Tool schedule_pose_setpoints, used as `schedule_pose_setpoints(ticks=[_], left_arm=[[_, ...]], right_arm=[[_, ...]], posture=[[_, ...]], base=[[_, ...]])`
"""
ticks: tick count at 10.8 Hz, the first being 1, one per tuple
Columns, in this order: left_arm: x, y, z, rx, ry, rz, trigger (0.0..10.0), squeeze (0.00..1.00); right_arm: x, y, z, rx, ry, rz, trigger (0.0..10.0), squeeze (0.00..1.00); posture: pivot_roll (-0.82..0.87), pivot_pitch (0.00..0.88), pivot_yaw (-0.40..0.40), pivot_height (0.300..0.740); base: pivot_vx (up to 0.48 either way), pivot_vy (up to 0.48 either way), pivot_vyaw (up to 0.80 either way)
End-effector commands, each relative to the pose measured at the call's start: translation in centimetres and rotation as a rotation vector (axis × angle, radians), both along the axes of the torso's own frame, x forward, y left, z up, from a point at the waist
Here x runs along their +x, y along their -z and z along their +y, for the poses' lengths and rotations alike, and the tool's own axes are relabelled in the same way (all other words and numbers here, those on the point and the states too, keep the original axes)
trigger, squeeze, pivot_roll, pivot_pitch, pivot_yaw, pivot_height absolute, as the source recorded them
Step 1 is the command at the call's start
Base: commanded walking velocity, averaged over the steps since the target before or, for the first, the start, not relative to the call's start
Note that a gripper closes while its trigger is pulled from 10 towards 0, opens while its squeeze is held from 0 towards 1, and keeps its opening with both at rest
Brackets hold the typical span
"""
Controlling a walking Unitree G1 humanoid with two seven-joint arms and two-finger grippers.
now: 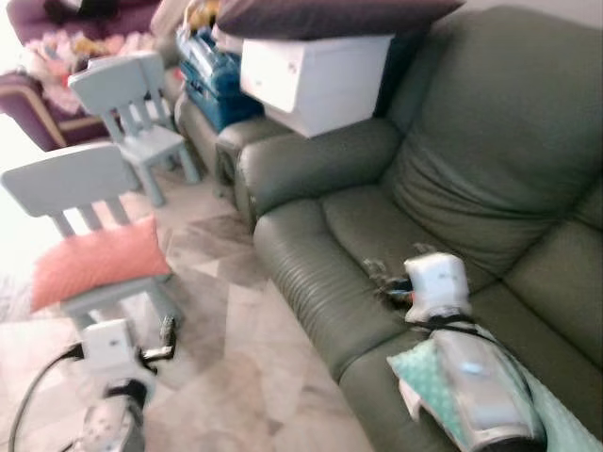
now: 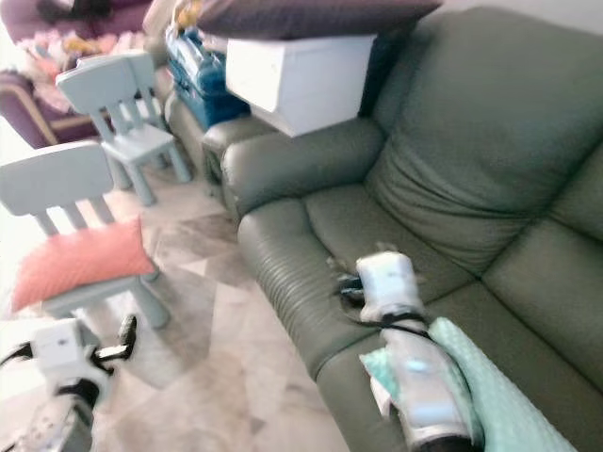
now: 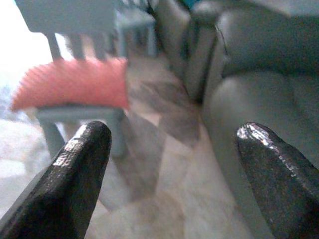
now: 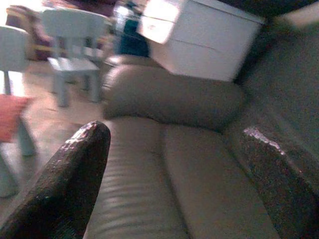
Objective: Move the pillow to the sofa
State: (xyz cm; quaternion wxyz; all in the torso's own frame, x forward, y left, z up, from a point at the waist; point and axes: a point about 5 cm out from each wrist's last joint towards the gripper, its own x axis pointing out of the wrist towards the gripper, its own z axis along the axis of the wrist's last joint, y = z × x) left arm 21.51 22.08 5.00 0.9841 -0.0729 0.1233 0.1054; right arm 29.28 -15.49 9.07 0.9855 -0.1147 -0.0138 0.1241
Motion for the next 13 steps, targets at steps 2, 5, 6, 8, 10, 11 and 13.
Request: schedule_pose_setpoints(ticks=[2,5,6,8,10,11,13], left_arm=[[-0.34,0.32,0.34,0.017,-0.03,0.019,10.0,0.0],[-0.42,0.33,0.55,0.017,-0.054,0.027,10.0,0.0],[-0.45,0.38,0.63,0.016,-0.058,0.028,10.0,0.0],[-0.42,0.41,0.61,0.011,-0.058,0.032,10.0,0.0],[-0.42,0.42,0.58,0.009,-0.059,0.033,10.0,0.0],[-0.43,0.43,0.57,0.009,-0.057,0.034,10.0,0.0],[-0.43,0.5,0.55,0.01,-0.054,0.04,10.0,0.0]], right_arm=[[0.14,-0.74,-0.19,-0.01,0.0,-0.019,10.0,0.0],[0.5,-1.02,0.09,0.024,-0.004,-0.017,10.0,0.0],[0.61,-1.12,0.15,0.017,-0.011,-0.02,10.0,0.0],[0.78,-1.23,0.2,0.019,-0.013,-0.018,10.0,0.0],[0.9,-1.35,0.31,0.021,-0.017,-0.02,10.0,0.0],[0.91,-1.4,0.36,0.025,-0.017,-0.021,10.0,0.0],[0.87,-1.45,0.42,0.028,-0.015,-0.021,10.0,0.0]], posture=[[-0.18,0.0,0.06,0.74],[-0.17,0.0,0.058,0.74],[-0.17,0.0,0.058,0.74],[-0.17,0.0,0.056,0.74],[-0.17,0.0,0.055,0.74],[-0.17,0.0,0.057,0.74],[-0.17,0.0,0.058,0.74]], base=[[0.0,0.0,0.8],[0.0,0.0,0.53],[0.0,0.0,0.0],[0.0,0.392,0.0],[0.0,0.476,0.0],[0.0,0.476,0.0],[0.0,0.476,0.0]])
